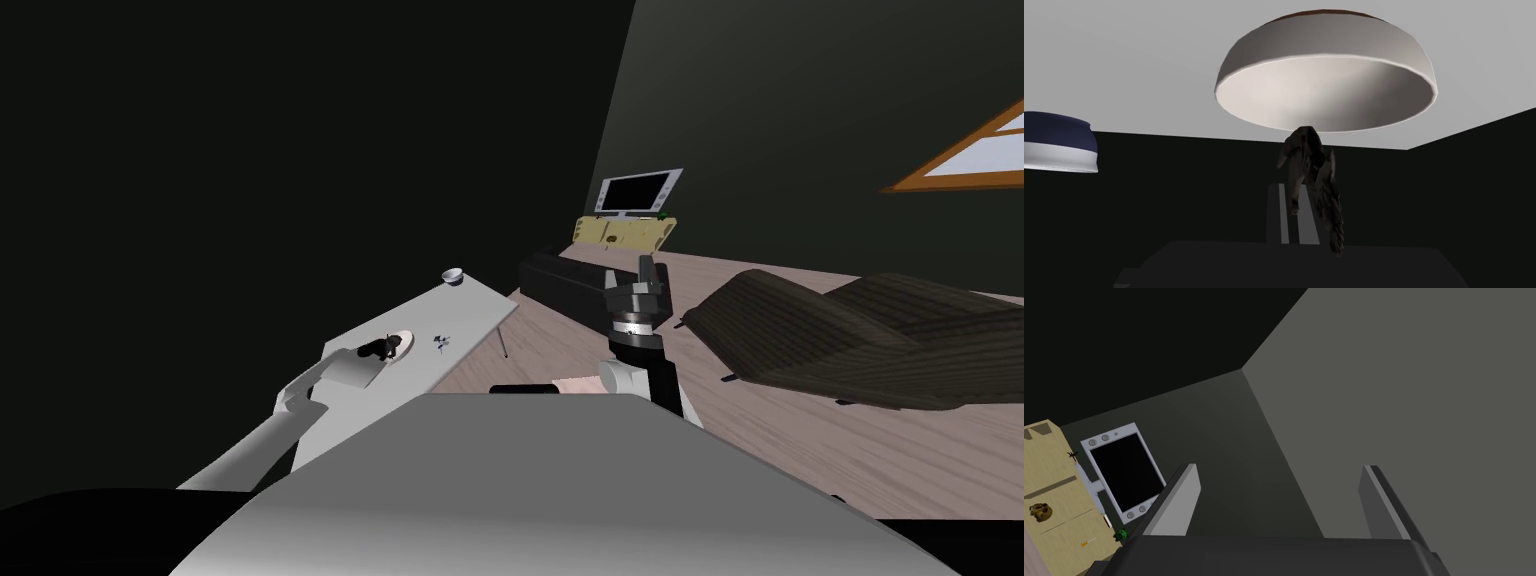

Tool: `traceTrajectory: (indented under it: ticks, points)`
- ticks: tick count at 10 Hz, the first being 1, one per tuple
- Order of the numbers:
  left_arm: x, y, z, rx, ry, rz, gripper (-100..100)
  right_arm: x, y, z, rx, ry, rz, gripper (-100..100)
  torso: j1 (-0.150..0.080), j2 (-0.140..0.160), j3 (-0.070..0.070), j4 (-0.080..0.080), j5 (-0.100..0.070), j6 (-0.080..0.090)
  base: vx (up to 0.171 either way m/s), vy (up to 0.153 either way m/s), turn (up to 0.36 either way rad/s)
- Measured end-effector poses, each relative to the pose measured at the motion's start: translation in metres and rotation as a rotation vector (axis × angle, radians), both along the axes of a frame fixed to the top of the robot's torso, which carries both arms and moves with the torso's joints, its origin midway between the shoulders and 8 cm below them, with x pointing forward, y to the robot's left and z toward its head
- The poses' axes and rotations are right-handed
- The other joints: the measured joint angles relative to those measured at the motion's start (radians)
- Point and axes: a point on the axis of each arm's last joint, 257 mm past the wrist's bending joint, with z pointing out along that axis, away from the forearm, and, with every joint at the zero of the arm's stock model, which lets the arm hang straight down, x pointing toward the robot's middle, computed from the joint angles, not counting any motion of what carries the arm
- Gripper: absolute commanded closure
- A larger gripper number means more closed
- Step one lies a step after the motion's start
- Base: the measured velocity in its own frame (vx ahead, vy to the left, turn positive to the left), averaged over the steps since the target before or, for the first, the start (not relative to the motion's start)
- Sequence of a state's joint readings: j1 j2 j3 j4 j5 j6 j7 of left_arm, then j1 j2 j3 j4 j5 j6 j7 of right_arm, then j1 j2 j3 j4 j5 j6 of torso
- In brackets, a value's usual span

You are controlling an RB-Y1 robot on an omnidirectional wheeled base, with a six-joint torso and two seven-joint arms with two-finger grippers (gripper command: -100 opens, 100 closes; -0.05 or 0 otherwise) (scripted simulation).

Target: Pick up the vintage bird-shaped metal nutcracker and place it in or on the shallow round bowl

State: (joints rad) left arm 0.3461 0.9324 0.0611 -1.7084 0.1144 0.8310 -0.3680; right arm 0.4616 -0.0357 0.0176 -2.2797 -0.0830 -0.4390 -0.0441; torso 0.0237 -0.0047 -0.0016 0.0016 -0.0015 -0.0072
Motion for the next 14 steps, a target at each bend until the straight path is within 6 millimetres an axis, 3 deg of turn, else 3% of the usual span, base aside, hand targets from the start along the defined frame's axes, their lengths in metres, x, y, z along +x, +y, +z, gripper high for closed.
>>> traceTrajectory:
  ticks: [1, 5, 6, 7, 14]
  points:
    - [0.000, 0.001, 0.002, 0.001, 0.000, 0.002, -100, 0.000, 0.000, 0.000, 0.000, 0.000, 0.000, 0, -0.002, 0.000, 0.000, 0.000, 0.000, -0.001, 0.001, 0.009, 0.001]
    - [0.000, 0.001, 0.002, 0.001, 0.000, 0.002, -100, 0.000, 0.000, 0.000, 0.000, 0.000, 0.000, 0, -0.006, 0.000, 0.000, 0.000, 0.000, -0.001, 0.000, 0.000, 0.000]
    - [0.000, 0.001, 0.002, 0.001, 0.000, 0.002, 0, 0.000, 0.000, 0.000, 0.000, 0.000, 0.000, 0, -0.006, 0.000, 0.000, 0.000, 0.000, -0.001, 0.000, 0.000, 0.000]
    - [0.000, 0.001, 0.002, 0.001, 0.000, 0.002, -100, 0.000, 0.000, 0.000, 0.000, 0.000, 0.000, 0, -0.006, 0.000, 0.000, 0.000, 0.000, -0.001, 0.005, 0.000, 0.056]
    - [0.014, -0.017, 0.053, 0.012, -0.009, -0.029, -100, 0.000, 0.000, 0.000, 0.000, 0.000, 0.000, 0, -0.006, 0.000, 0.000, -0.001, -0.001, 0.000, 0.009, -0.002, 0.039]
